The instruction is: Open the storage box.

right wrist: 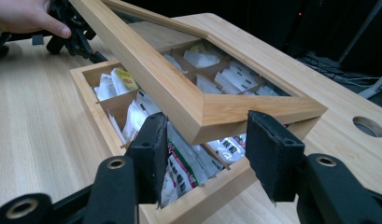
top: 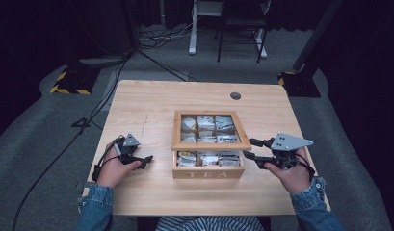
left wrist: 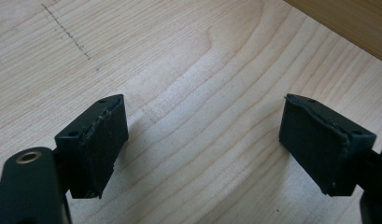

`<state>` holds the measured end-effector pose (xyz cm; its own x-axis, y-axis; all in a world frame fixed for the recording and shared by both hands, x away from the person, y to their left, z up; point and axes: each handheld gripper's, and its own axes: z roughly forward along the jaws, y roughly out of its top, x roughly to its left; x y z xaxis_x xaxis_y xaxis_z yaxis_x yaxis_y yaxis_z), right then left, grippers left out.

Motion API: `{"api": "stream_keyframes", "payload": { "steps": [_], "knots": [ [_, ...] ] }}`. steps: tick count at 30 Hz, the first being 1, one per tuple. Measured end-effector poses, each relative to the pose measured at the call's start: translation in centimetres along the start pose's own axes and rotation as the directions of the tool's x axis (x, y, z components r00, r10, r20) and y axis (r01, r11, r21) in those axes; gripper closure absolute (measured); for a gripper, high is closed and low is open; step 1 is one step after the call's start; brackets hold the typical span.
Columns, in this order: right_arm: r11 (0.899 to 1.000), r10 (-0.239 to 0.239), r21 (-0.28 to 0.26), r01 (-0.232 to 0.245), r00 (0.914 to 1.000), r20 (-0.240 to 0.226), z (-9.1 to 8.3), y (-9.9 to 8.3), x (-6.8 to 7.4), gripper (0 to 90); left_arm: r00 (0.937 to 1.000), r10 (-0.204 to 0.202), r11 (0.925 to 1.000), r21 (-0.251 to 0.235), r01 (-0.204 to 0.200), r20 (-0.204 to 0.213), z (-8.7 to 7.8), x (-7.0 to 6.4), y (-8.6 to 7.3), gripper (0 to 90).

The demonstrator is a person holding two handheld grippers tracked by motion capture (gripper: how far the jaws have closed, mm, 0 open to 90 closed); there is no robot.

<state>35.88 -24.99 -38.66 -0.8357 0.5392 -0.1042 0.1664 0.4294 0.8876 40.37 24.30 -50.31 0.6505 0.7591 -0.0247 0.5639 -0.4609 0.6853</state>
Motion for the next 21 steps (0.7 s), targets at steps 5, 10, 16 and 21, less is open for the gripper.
{"api": "stream_keyframes", "payload": {
  "steps": [5,10,16,21],
  "knots": [
    [1.000,-0.004,-0.020,0.004,0.9998,0.020,-0.2,0.8,-0.3,50.1,1.0000,0.002,1.0000,0.005,-0.002,-0.007,0.1,0.2,0.2,17.1],
    [0.999,0.002,-0.045,-0.001,0.9994,0.034,-0.1,2.0,-0.9,50.1,1.0000,-0.004,0.9999,0.014,0.004,-0.001,0.0,0.0,0.4,20.4],
    [0.996,0.045,-0.073,-0.042,0.9984,0.034,0.1,2.9,-1.8,49.8,1.0000,-0.006,0.9999,-0.012,0.007,0.006,-0.3,-0.1,0.7,23.4],
    [0.994,0.051,-0.095,-0.046,0.9976,0.047,0.2,3.7,-2.4,49.8,0.9994,-0.026,0.9992,-0.029,0.027,0.023,-0.6,-0.4,1.0,24.8]
  ]
}}
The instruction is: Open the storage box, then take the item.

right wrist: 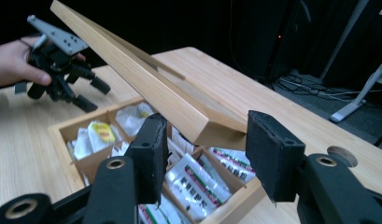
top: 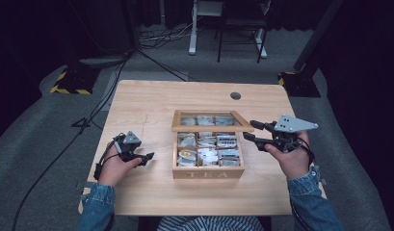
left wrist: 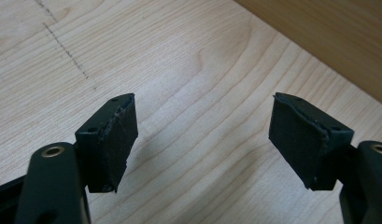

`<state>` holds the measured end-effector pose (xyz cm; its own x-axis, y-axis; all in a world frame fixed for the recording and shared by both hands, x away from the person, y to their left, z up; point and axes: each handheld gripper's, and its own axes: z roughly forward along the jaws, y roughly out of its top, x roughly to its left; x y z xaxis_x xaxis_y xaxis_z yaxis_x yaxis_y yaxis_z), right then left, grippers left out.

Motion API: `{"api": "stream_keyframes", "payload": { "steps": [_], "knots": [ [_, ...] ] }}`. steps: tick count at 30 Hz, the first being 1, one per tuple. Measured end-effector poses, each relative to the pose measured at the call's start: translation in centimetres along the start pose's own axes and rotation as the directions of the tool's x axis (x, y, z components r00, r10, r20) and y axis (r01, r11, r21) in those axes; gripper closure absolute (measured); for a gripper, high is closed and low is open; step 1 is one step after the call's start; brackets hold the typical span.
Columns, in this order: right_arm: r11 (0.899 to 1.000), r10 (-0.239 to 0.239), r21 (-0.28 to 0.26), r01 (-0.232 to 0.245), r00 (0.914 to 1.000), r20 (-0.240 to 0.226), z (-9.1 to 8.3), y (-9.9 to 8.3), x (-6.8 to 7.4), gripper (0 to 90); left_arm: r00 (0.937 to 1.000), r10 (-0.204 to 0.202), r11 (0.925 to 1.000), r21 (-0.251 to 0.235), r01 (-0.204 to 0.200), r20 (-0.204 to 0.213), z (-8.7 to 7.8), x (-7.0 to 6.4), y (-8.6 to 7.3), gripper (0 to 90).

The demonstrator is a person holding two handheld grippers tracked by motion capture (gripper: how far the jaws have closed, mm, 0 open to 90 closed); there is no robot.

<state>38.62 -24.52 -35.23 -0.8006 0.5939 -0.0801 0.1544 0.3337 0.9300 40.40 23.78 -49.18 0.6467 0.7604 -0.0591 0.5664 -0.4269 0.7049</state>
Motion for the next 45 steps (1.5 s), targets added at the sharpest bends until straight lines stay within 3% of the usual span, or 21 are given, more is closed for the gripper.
{"api": "stream_keyframes", "payload": {
  "steps": [4,12,27,34,45],
  "knots": [
    [1.000,0.019,-0.020,-0.019,0.9998,0.003,0.2,0.4,-0.4,49.7,1.0000,0.005,0.9999,-0.009,-0.005,0.003,-0.2,-0.2,0.3,25.3],
    [0.998,0.037,-0.046,-0.037,0.9991,0.019,0.5,1.0,-0.9,49.7,0.9996,-0.026,0.9989,-0.038,0.026,0.007,-1.1,-0.7,1.0,25.9],
    [0.998,0.036,-0.046,-0.035,0.9990,0.028,0.6,1.3,-1.0,49.7,0.9986,0.045,0.9947,-0.093,-0.042,0.029,-3.9,-3.2,3.1,26.2],
    [0.998,0.036,-0.051,-0.034,0.9991,0.025,0.7,1.4,-1.2,49.3,0.9974,0.055,0.9919,-0.117,-0.049,0.048,-5.0,-4.1,3.7,26.7],
    [0.998,0.039,-0.052,-0.038,0.9989,0.025,0.7,1.4,-1.2,49.2,0.9835,0.145,0.9804,-0.150,-0.128,0.109,-5.9,-7.0,5.7,26.8]
  ]
}}
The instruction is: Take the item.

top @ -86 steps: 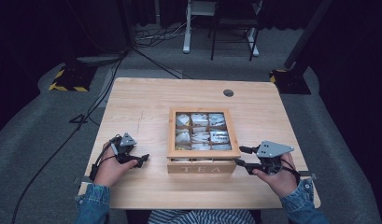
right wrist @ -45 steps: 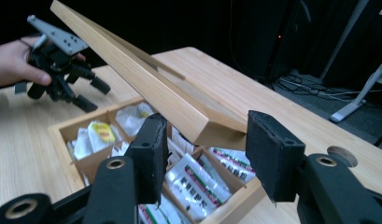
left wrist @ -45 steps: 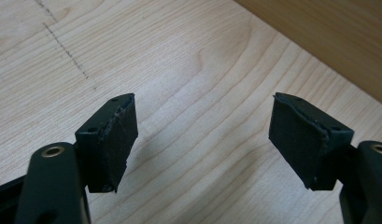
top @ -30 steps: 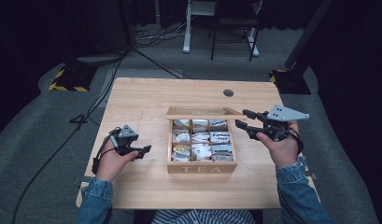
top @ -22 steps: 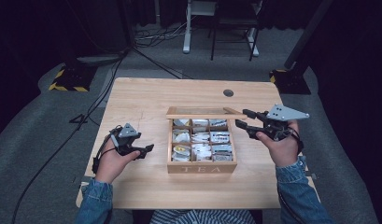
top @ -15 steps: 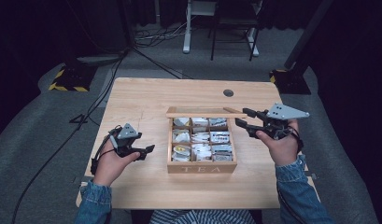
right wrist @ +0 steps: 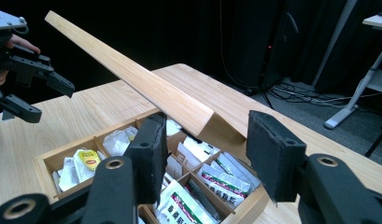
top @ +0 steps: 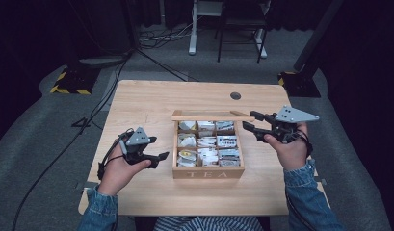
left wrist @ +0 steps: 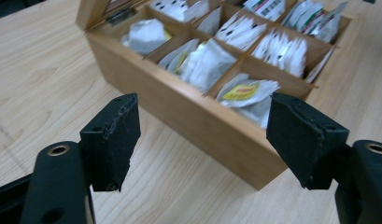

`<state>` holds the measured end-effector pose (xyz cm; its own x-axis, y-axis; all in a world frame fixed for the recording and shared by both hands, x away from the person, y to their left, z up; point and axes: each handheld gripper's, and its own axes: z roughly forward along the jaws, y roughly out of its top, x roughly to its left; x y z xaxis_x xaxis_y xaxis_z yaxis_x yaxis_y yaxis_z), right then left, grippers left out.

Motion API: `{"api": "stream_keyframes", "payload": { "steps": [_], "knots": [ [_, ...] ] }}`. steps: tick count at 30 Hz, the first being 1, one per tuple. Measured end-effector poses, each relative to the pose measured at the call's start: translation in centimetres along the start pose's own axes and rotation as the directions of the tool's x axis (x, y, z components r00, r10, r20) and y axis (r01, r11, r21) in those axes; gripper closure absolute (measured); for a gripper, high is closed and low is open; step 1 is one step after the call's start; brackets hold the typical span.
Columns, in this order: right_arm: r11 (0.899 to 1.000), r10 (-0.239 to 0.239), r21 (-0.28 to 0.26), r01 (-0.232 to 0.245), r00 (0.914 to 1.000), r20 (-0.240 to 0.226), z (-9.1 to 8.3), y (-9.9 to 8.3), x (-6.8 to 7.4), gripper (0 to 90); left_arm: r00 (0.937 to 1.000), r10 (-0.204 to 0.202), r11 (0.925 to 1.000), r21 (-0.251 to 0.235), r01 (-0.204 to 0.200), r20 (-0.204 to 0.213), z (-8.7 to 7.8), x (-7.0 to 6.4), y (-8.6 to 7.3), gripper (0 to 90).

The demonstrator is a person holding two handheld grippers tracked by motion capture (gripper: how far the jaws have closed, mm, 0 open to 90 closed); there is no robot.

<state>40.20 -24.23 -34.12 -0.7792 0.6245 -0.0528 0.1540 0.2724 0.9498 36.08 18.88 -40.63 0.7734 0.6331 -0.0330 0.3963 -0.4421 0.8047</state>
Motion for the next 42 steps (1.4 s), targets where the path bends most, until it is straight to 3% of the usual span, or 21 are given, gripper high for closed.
{"api": "stream_keyframes", "payload": {
  "steps": [6,20,29,36,38,42],
  "knots": [
    [1.000,0.000,0.005,0.000,1.0000,0.002,0.1,-0.1,0.0,49.0,0.9979,0.054,0.9985,-0.009,-0.053,0.035,1.0,-1.5,1.5,27.1],
    [1.000,-0.002,0.009,0.002,1.0000,0.005,0.2,0.1,-0.1,49.1,0.9816,0.134,0.9904,-0.050,-0.129,0.136,4.2,-5.2,4.3,28.0],
    [1.000,-0.002,0.005,0.002,1.0000,0.006,0.3,0.3,-0.2,49.0,0.9656,0.160,0.9857,-0.084,-0.146,0.205,6.4,-6.8,5.8,29.2],
    [1.000,-0.001,0.004,0.001,1.0000,0.001,0.3,0.2,-0.3,48.9,0.9524,0.174,0.9844,-0.067,-0.163,0.250,8.9,-7.8,6.6,30.5],
    [1.000,-0.001,0.005,0.001,1.0000,0.001,0.3,0.2,-0.3,48.9,0.9460,0.175,0.9846,-0.053,-0.167,0.273,9.6,-8.1,6.8,35.5],
    [1.000,0.000,0.005,0.000,1.0000,0.001,0.3,0.2,-0.3,48.9,0.9415,0.177,0.9841,-0.041,-0.173,0.286,10.9,-8.5,7.2,35.9]
  ]
}}
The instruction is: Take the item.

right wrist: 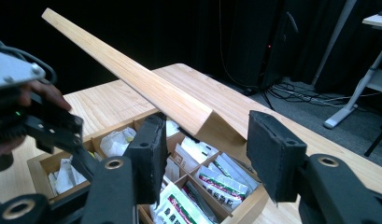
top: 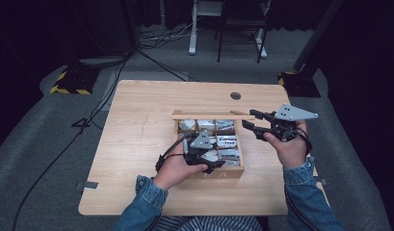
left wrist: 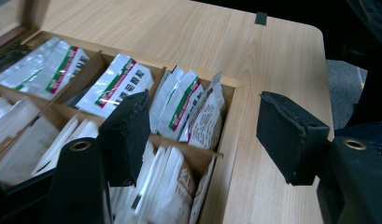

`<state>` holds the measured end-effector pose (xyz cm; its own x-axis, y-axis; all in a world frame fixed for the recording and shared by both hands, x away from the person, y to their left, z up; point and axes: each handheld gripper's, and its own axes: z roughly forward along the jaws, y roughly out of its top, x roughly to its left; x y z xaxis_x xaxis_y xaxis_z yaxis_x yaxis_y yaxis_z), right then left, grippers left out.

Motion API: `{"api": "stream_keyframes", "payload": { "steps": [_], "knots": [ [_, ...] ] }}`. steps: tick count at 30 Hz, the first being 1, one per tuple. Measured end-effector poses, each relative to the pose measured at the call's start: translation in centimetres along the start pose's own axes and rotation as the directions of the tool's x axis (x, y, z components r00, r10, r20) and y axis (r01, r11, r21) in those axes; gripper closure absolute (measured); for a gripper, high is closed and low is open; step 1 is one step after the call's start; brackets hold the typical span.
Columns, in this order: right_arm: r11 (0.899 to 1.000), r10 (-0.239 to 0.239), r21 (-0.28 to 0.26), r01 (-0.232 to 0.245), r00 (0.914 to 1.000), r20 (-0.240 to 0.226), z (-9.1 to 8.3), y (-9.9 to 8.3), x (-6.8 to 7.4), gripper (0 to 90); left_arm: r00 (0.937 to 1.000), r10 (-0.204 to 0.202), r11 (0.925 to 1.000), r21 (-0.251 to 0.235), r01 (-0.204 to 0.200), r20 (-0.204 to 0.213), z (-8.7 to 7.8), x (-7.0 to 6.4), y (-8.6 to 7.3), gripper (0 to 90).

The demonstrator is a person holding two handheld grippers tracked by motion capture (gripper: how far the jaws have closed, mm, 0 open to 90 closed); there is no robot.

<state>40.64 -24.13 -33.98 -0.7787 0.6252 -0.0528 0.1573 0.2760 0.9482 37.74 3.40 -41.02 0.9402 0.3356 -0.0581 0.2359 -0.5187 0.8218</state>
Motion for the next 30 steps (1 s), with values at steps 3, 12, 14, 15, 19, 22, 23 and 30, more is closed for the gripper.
{"api": "stream_keyframes", "payload": {
  "steps": [3,12,14,15,19,22,23,30],
  "knots": [
    [1.000,0.000,0.000,0.000,1.0000,0.000,0.0,0.0,0.0,48.9,0.9998,-0.007,0.9999,0.010,0.007,0.016,0.9,0.1,0.2,38.1],
    [1.000,0.003,-0.007,-0.003,1.0000,-0.003,0.0,0.0,-0.1,48.8,0.9966,-0.057,0.9972,0.051,0.054,0.060,3.3,0.9,0.6,52.7],
    [1.000,0.003,-0.007,-0.003,1.0000,-0.005,0.0,0.0,-0.1,48.7,0.9954,-0.065,0.9961,0.064,0.060,0.071,3.7,0.9,0.7,54.9],
    [1.000,0.003,-0.007,-0.003,1.0000,-0.005,0.0,-0.1,-0.1,48.7,0.9947,-0.068,0.9956,0.070,0.063,0.077,3.9,0.9,0.7,55.6],
    [1.000,0.003,-0.007,-0.003,1.0000,-0.005,0.0,0.0,-0.1,48.7,0.9920,-0.088,0.9915,0.104,0.079,0.091,4.7,1.0,0.9,57.8],
    [1.000,0.002,-0.005,-0.002,1.0000,-0.006,0.0,-0.1,-0.1,48.7,0.9874,-0.113,0.9860,0.135,0.098,0.111,5.2,1.2,0.9,60.9],
    [1.000,0.002,-0.005,-0.002,1.0000,-0.007,0.0,-0.1,-0.1,48.7,0.9867,-0.118,0.9841,0.146,0.101,0.112,5.3,1.3,0.9,63.1],
    [1.000,0.001,-0.006,-0.001,1.0000,-0.006,0.0,-0.1,-0.2,48.7,0.9778,-0.175,0.9711,0.183,0.153,0.114,5.7,1.7,0.8,70.1]
  ]
}}
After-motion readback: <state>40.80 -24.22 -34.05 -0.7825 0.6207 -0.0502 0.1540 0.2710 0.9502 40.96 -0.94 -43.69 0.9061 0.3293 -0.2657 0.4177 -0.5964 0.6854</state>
